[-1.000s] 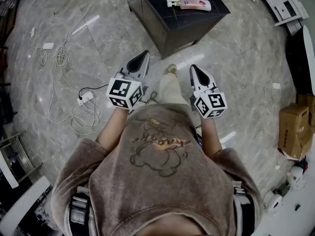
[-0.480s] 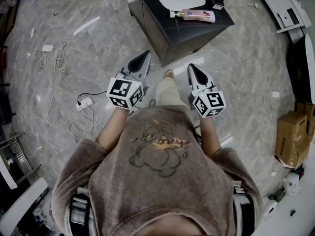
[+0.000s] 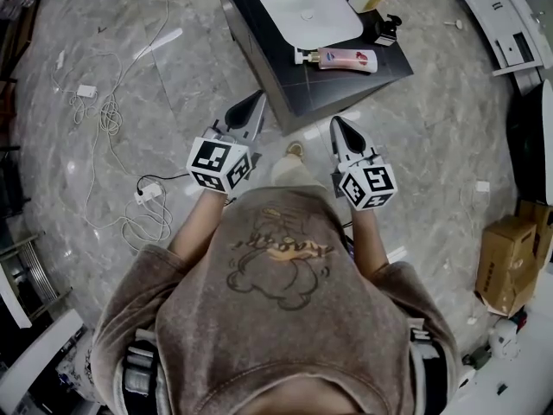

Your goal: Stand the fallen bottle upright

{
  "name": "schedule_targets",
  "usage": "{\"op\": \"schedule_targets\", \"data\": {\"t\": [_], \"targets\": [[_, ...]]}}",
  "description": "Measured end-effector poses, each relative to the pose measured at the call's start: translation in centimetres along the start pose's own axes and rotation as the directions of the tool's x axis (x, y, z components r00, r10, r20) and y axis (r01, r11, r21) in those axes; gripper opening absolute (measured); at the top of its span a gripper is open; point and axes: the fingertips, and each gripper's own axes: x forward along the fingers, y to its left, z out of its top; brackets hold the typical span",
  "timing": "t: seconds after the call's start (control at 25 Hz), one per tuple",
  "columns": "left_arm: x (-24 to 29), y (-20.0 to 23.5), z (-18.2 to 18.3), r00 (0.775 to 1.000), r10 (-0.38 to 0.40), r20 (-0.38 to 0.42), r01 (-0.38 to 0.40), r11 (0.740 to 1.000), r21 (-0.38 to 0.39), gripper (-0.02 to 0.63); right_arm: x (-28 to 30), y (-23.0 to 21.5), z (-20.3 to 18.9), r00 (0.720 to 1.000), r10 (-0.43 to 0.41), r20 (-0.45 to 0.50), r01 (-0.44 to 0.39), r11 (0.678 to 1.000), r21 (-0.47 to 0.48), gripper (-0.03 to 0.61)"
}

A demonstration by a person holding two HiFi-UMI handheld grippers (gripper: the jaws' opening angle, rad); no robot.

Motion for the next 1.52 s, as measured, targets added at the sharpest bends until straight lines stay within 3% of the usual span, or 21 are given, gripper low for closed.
{"op": "schedule_targets", "data": {"t": [0.44,0.8,1.12,1.52], "targets": [[9.8,3.7,2.3,0.997,0.076,0.011,-0.076,0.997,-0.018,0.018,7.4,-8.5,4.2,0.997,0.070,-0.017,-0.070,0.997,-0.029,-0.003],[13.1,5.7,2.9,0.989,0.147,0.017,-0.146,0.989,-0.017,0.018,11.7,-11.9,5.5,0.991,0.135,-0.019,-0.136,0.990,-0.038,-0.003],[13.5,6.7,3.5,0.990,0.142,0.020,-0.142,0.990,-0.009,0.018,12.5,-11.6,5.9,0.989,0.150,-0.018,-0.150,0.988,-0.034,-0.003],[14.8,7.6,4.9,0.998,0.059,0.013,-0.059,0.998,-0.002,0.018,13.6,-11.3,8.0,0.995,0.098,0.031,-0.097,0.995,-0.039,-0.003]]}}
